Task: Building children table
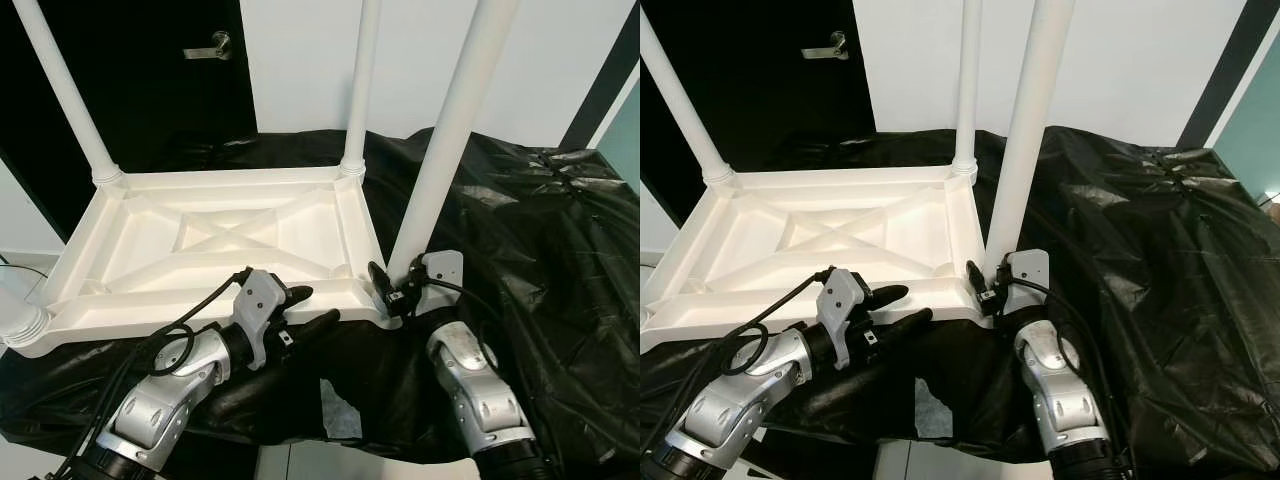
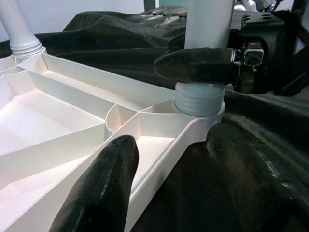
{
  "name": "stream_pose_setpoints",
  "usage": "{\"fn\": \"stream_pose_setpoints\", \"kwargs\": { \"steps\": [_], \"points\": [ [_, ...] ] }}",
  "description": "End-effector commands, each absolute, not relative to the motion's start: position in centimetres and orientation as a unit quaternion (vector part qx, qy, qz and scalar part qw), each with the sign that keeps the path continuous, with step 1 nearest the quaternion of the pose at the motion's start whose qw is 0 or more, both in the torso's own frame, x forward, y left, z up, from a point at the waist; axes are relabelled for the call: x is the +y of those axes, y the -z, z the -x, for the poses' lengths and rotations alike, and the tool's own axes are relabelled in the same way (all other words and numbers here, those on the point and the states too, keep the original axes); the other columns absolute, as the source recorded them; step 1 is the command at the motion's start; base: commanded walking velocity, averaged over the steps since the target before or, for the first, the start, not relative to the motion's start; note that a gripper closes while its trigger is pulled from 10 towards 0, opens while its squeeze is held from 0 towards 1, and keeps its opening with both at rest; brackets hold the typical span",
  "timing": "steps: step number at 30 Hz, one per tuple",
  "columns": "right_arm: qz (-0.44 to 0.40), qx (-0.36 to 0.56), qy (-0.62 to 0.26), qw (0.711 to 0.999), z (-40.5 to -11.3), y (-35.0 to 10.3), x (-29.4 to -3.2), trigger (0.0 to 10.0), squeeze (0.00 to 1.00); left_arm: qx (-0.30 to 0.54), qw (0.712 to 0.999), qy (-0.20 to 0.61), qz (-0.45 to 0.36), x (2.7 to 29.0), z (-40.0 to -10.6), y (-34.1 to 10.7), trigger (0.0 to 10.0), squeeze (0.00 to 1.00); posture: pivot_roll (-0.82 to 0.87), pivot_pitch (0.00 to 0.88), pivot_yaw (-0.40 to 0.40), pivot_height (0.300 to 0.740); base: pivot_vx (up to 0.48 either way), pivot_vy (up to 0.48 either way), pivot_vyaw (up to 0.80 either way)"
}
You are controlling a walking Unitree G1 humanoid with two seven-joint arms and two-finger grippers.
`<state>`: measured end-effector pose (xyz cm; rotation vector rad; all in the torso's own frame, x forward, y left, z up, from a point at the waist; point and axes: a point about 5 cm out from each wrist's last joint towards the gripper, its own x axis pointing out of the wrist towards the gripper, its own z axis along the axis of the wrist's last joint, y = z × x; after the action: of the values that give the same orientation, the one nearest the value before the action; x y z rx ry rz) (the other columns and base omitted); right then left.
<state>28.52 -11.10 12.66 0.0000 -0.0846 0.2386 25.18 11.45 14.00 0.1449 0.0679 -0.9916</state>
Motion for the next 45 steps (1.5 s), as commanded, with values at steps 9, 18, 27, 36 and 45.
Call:
{"fn": "stream_pose_setpoints", "kwargs": {
  "steps": [9, 18, 27, 36, 45],
  "points": [
    [-0.002, -0.043, -0.090, 0.995, -28.4, -13.0, -10.6, 10.0, 1.00, 0.039, 0.843, 0.530, -0.088, 11.6, -25.4, -14.1, 10.0, 0.00, 0.00, 0.000, 0.001, 0.740, 0.000, 0.000, 0.00],
    [0.021, -0.055, -0.129, 0.990, -28.2, -13.4, -11.4, 10.0, 1.00, 0.038, 0.843, 0.528, -0.096, 11.3, -25.5, -14.0, 10.0, 0.00, 0.00, 0.000, -0.008, 0.740, 0.000, 0.000, 0.00],
    [0.105, -0.043, -0.233, 0.966, -28.5, -12.9, -15.0, 10.0, 0.00, 0.037, 0.841, 0.531, -0.097, 11.1, -25.5, -14.1, 10.0, 0.00, 0.00, 0.000, -0.007, 0.740, 0.000, 0.000, 0.00],
    [0.101, -0.038, -0.374, 0.921, -29.3, -13.5, -13.6, 2.4, 0.00, 0.035, 0.840, 0.532, -0.103, 11.1, -25.8, -14.2, 10.0, 0.00, 0.01, 0.000, -0.004, 0.740, 0.000, 0.000, 0.00],
    [0.097, -0.020, -0.403, 0.910, -29.2, -12.6, -13.0, 0.0, 0.00, 0.032, 0.843, 0.527, -0.105, 11.2, -25.7, -14.3, 10.0, 0.00, 0.03, 0.000, -0.016, 0.740, 0.000, 0.000, 0.00]
  ]
}}
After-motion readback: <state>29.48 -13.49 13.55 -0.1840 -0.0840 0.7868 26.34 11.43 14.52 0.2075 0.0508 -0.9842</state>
